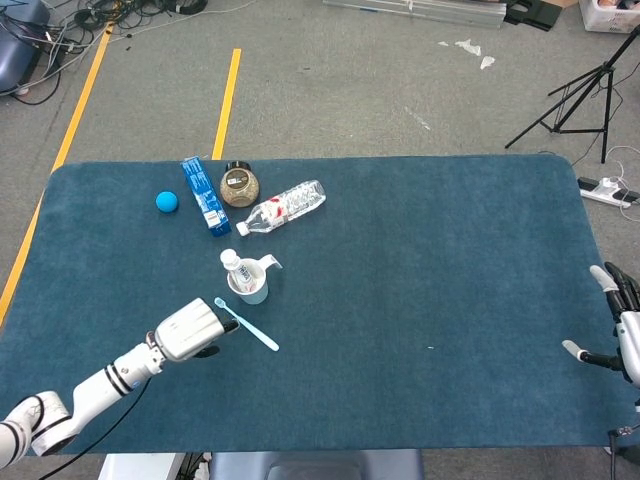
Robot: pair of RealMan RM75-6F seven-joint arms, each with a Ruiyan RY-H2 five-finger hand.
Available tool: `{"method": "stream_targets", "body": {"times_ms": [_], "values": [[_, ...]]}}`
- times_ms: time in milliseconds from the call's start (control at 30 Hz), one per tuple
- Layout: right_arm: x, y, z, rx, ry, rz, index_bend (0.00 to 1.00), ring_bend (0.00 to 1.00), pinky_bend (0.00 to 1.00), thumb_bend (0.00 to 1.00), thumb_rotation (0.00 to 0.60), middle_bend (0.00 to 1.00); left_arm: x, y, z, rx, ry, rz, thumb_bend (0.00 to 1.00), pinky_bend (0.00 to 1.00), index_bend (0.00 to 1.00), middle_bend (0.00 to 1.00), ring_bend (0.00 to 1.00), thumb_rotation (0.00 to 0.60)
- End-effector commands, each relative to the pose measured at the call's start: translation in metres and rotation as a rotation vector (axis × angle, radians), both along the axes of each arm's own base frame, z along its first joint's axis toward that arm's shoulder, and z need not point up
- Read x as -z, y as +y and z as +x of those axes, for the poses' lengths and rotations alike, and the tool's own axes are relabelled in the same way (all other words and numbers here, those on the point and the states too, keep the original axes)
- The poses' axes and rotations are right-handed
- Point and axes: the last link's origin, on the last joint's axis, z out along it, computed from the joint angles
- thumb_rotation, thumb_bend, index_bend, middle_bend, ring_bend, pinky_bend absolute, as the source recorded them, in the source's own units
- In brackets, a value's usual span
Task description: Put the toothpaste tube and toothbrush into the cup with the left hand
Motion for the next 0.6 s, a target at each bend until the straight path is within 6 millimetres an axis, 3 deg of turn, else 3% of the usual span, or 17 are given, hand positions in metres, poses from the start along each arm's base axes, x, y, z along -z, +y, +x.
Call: {"method": "stream_targets", "body": {"times_ms": [33, 300, 433, 600], "values": [[-0.002, 0.001, 0.000, 0.000, -0.007, -0.004, 0.00, 0.00, 0.60, 0.00, 0.600, 0.00, 0.014, 0.010, 0.008, 0.013, 0.040, -0.009, 0.12, 1.00, 0.47, 1.00, 1.00, 0.600], [-0.007, 0.002, -0.002, -0.001, -0.027, -0.022, 0.00, 0.00, 0.60, 0.00, 0.600, 0.00, 0.033, 0.022, 0.016, 0.011, 0.122, -0.028, 0.14, 1.00, 0.42, 1.00, 1.00, 0.600], [-0.011, 0.002, -0.003, -0.002, -0.039, -0.035, 0.00, 0.00, 0.60, 0.00, 0.600, 0.00, 0.040, 0.023, 0.016, -0.002, 0.148, -0.039, 0.25, 1.00, 0.40, 1.00, 1.00, 0.600], [-0.015, 0.004, -0.004, 0.002, -0.048, -0.045, 0.00, 0.00, 0.60, 0.00, 0.600, 0.00, 0.049, 0.024, 0.015, -0.013, 0.174, -0.048, 0.30, 1.00, 0.40, 1.00, 1.00, 0.600]]}}
